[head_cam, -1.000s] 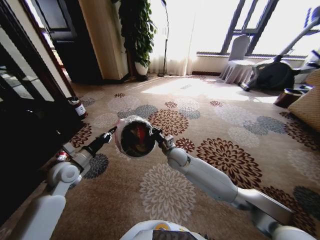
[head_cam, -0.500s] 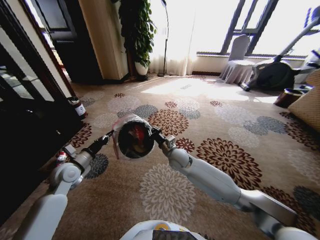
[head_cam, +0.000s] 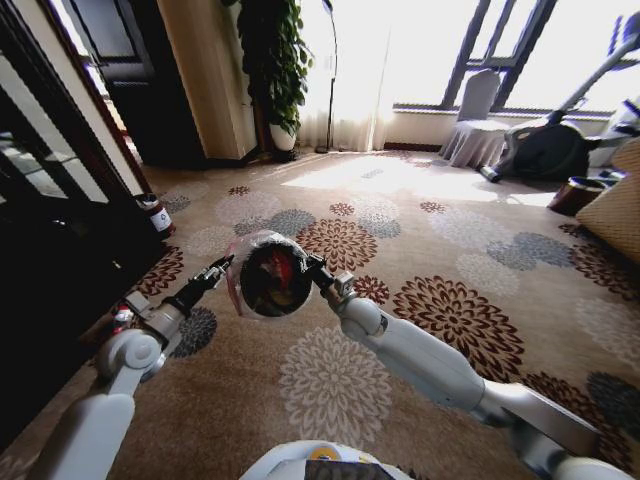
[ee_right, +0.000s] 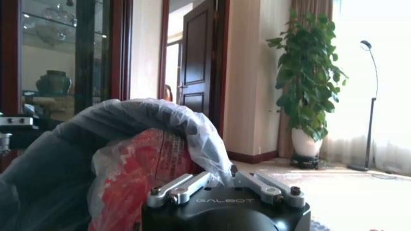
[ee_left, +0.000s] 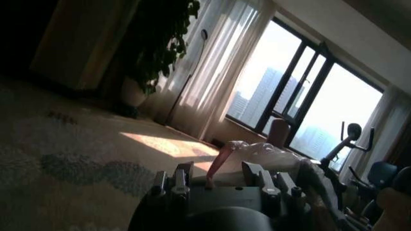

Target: Pick up the trash from the ground and place it into the trash bin.

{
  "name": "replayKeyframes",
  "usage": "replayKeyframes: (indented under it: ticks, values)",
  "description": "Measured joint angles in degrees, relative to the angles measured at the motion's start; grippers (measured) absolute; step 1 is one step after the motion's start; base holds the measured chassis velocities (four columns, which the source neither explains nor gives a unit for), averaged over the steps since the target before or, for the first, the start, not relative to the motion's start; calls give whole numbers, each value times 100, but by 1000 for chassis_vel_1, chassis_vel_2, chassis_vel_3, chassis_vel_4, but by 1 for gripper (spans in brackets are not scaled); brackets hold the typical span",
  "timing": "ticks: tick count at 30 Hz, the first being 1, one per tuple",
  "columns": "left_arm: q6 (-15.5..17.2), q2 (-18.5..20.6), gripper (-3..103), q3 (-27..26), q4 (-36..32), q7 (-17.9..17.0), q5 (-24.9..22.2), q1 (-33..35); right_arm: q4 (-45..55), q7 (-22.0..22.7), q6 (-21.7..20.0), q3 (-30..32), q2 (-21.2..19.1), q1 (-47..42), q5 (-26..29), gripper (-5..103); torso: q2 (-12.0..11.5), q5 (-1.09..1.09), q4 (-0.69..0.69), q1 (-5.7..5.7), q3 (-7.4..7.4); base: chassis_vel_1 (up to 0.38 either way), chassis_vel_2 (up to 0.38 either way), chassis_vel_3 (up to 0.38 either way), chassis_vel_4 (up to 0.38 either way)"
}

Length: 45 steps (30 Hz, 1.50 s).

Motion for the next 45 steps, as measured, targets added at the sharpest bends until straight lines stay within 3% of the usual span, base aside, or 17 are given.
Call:
replayKeyframes:
  ticks: [1,3,4,6,7,10,11,13,16,20,28,45]
  values:
    - [-97,-41,58,-25,5,-48,141,20,-12,141,-134,0,3,10,15,0,0,0,0,0,0,0,0,0,0]
    - [-157,-61,58,-39,13,-69,220,36,-25,236,-225,1,5,12,31,0,0,0,0,0,0,0,0,0,0]
    - [-317,-104,70,-65,46,-112,419,79,-79,462,-447,23,8,12,87,0,0,-1,0,0,0,0,0,0,0]
    - [-742,-191,75,-68,208,-378,958,133,-177,819,-745,119,56,-6,215,0,0,1,-1,0,0,0,0,0,0]
    - [-742,-191,75,-68,208,-378,958,133,-177,819,-745,119,56,-6,215,0,0,1,-1,0,0,0,0,0,0]
    - [-1648,-397,91,-51,1039,-1177,2251,105,-280,1371,-1032,275,183,-42,545,0,0,0,-2,0,0,0,0,0,0]
    - [-1648,-397,91,-51,1039,-1177,2251,105,-280,1371,-1032,275,183,-42,545,0,0,0,-2,0,0,0,0,0,0]
    - [-1985,-467,98,-64,1723,-1671,2628,82,-326,1619,-1078,336,234,-44,637,0,0,-7,2,0,1,0,0,0,0]
    - [-2137,-478,100,-108,2332,-2102,2645,106,-313,1776,-1101,390,241,-57,822,0,0,2,1,0,0,0,0,0,0]
    - [-2548,-479,100,-135,3314,-2225,2767,112,-186,1915,-1155,526,259,-184,1175,0,0,-3,0,0,0,0,0,0,0]
    - [-2658,-525,100,-53,4214,-2011,2635,-78,-72,1976,-1085,614,265,-403,1179,0,0,-2,-2,0,0,0,0,0,0]
    - [-2371,-616,100,-1,4159,-1999,2227,-94,234,1673,-890,1019,-23,-875,936,0,0,0,1,0,0,156,154,-153,-154]
